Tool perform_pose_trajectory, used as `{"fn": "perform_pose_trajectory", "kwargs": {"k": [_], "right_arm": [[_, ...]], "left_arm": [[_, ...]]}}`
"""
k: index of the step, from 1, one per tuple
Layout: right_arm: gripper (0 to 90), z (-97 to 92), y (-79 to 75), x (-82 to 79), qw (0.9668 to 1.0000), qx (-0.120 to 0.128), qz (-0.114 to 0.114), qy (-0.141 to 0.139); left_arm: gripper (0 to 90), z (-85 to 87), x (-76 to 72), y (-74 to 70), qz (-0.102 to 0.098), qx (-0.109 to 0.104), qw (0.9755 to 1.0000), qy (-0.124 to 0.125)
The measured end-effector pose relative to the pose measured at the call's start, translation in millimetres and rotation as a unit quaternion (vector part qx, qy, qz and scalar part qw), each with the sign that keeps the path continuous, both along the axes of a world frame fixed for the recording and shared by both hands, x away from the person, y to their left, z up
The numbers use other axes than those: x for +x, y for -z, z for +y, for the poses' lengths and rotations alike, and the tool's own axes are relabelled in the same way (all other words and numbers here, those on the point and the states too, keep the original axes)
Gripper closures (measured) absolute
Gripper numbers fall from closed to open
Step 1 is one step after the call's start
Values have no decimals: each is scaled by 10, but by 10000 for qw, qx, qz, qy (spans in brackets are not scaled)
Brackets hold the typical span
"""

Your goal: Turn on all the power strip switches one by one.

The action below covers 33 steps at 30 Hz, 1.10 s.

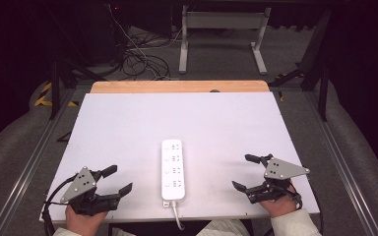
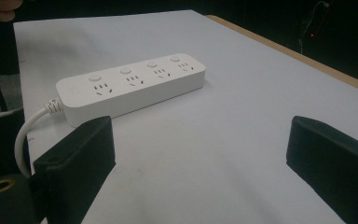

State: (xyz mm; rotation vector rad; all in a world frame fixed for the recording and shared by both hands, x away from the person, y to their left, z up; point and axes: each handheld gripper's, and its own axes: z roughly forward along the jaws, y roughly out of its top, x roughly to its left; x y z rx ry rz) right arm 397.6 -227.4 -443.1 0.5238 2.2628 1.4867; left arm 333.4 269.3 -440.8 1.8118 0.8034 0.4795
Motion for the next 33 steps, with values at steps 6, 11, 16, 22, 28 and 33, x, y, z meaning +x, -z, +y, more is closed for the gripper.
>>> {"fn": "perform_pose_trajectory", "kwargs": {"k": [6, 11, 16, 22, 28, 33], "right_arm": [[81, -8, 2, 2, 10000, 12, 12, -32], [81, -9, 0, 0, 10000, 26, -3, -51], [81, -2, 2, 1, 10000, 12, -11, -80], [81, 2, 2, -3, 9999, 19, -1, -107], [81, 6, 0, -9, 9999, 27, 19, -131], [82, 7, -1, -7, 9999, 32, 10, -150]], "left_arm": [[102, -19, 18, -10, -1, -122, 9999, 42], [71, -23, 40, -13, 119, -319, 9994, 26], [89, -59, 41, -21, 200, -323, 9993, -59], [103, -34, 29, -38, 165, -280, 9990, 296], [315, -45, 9, -113, -35, -2, 9997, 230], [400, -85, 68, -165, 26, 293, 9994, 172]]}}
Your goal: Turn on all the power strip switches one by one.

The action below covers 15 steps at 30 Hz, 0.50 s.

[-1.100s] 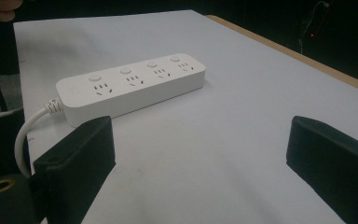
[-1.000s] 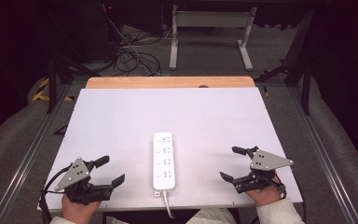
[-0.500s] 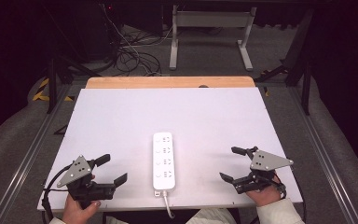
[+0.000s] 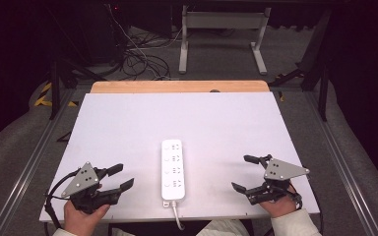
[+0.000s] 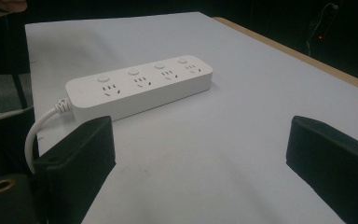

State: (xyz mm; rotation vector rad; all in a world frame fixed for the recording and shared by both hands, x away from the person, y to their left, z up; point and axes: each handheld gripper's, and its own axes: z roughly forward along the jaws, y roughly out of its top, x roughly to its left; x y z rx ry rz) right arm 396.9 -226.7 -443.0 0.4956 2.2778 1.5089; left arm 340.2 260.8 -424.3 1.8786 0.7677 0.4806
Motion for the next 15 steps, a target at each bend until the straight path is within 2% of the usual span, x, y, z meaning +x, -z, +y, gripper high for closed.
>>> {"fn": "perform_pose_trajectory", "kwargs": {"k": [4, 7, 9, 11, 15], "right_arm": [[84, -2, -1, 0, 10000, 15, 4, -15], [83, -2, 0, 1, 10000, 17, 6, -18], [83, -1, 1, 3, 10000, 27, 16, -28], [83, 0, 2, 4, 10000, 27, 20, -31], [84, -3, 3, 6, 10000, 36, 33, -34]], "left_arm": [[428, -29, 33, -17, 72, 70, 9999, 21], [488, -76, 54, -20, 75, 130, 9999, 58], [501, -121, 129, -10, 262, 85, 9994, 194], [518, -163, 174, -6, 355, 36, 9989, 289], [561, -286, 225, -16, 292, 183, 9986, 405]]}}
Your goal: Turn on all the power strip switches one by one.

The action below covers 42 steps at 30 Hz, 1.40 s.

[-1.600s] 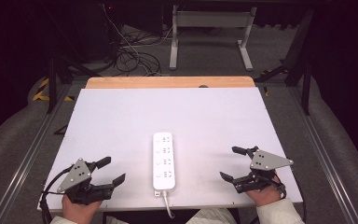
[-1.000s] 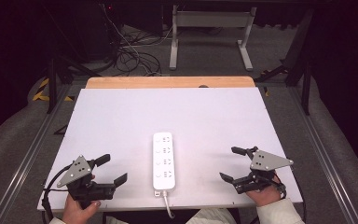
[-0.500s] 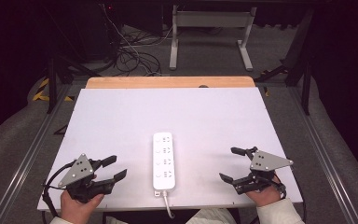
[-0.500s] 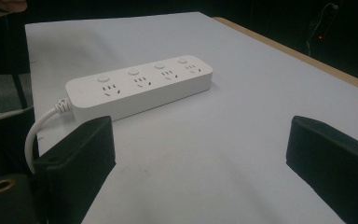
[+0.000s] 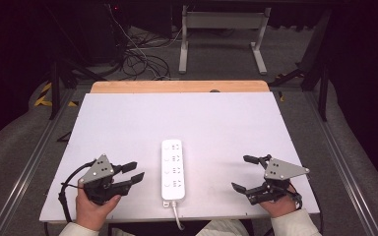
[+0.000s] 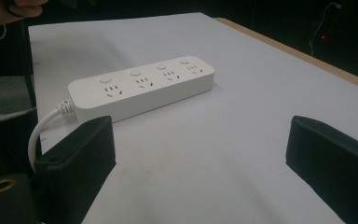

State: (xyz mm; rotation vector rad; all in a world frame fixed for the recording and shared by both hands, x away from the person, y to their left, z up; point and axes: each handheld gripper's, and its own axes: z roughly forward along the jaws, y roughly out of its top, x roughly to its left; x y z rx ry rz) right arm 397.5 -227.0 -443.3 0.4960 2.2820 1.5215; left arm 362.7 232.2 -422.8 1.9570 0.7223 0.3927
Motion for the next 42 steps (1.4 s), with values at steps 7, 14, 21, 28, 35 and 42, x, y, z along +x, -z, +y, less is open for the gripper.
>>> {"fn": "perform_pose_trajectory", "kwargs": {"k": [7, 14, 21, 28, 35, 42], "right_arm": [[84, -6, 2, 3, 10000, 1, 3, -4], [84, -6, 5, 5, 10000, 8, 5, -24], [88, 6, 9, 9, 10000, -11, 24, -49], [88, -3, 9, 9, 10000, -30, 13, -29], [88, -4, 7, 5, 10000, -20, -8, -41], [88, 0, 7, 0, 10000, -14, -13, -55]], "left_arm": [[572, -229, 79, -5, -36, 118, 9997, 196], [584, -345, 129, 6, 5, 114, 9995, 298], [589, -444, 193, 35, 244, 164, 9987, 411], [643, -513, 202, 58, 319, 177, 9978, 555], [655, -539, 201, 67, 291, 286, 9974, 586], [775, -570, 259, 110, 647, 340, 9932, 909]]}}
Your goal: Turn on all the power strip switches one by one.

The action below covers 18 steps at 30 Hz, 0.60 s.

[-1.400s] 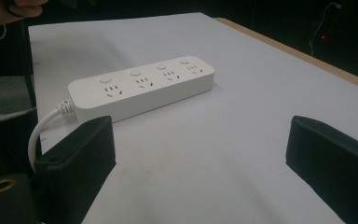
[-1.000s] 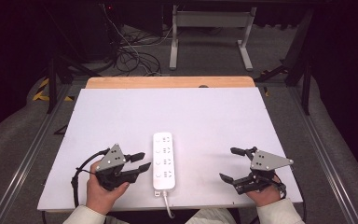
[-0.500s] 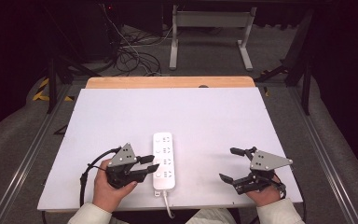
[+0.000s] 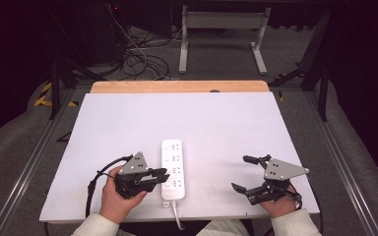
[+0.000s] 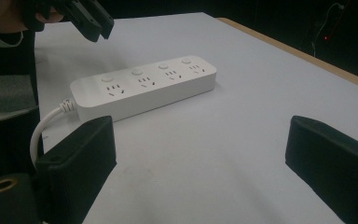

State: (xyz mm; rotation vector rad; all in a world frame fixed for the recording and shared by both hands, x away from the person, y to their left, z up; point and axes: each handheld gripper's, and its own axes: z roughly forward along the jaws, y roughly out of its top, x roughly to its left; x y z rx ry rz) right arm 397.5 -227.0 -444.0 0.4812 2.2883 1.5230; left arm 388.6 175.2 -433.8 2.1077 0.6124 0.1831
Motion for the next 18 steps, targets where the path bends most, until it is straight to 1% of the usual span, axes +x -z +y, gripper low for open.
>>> {"fn": "perform_pose_trajectory", "kwargs": {"k": [1, 3, 4, 6, 7, 8, 9, 10, 11, 13, 15, 18], "right_arm": [[88, 1, 0, -1, 10000, -2, -1, -4], [88, 3, 1, 1, 10000, -3, 5, -9], [88, 3, 1, 2, 10000, -6, 9, -17], [88, 4, 2, 1, 10000, -7, 11, -23], [88, 3, 2, 1, 10000, -6, 10, -25], [88, 4, 2, 2, 10000, -7, 10, -25], [88, 5, 2, 1, 10000, -3, 15, -21], [88, 6, 2, 0, 10000, -3, 14, -19], [88, 6, 2, -1, 10000, -3, 12, -21], [88, 6, 2, -2, 10000, -4, 7, -20], [88, 5, 2, 0, 10000, -8, 8, -30], [88, 7, 2, -2, 10000, -13, 2, -35]], "left_arm": [[792, -7, 9, 8, 96, -1, 9999, 38], [814, -18, 19, 23, 164, 30, 9998, 82], [838, -25, 18, 30, 142, 54, 9999, 62], [853, -38, 24, 41, 163, 106, 9998, 6], [854, -41, 32, 49, 152, 163, 9997, -38], [876, -44, 38, 55, 144, 223, 9996, -46], [893, -44, 38, 55, 144, 223, 9996, -46], [895, -58, 52, 73, 207, 316, 9993, 26], [895, -66, 56, 84, 216, 401, 9990, 50], [896, -89, 57, 107, 236, 504, 9984, 54], [896, -107, 61, 122, 263, 542, 9981, 87], [896, -122, 71, 142, 295, 619, 9976, 65]]}}
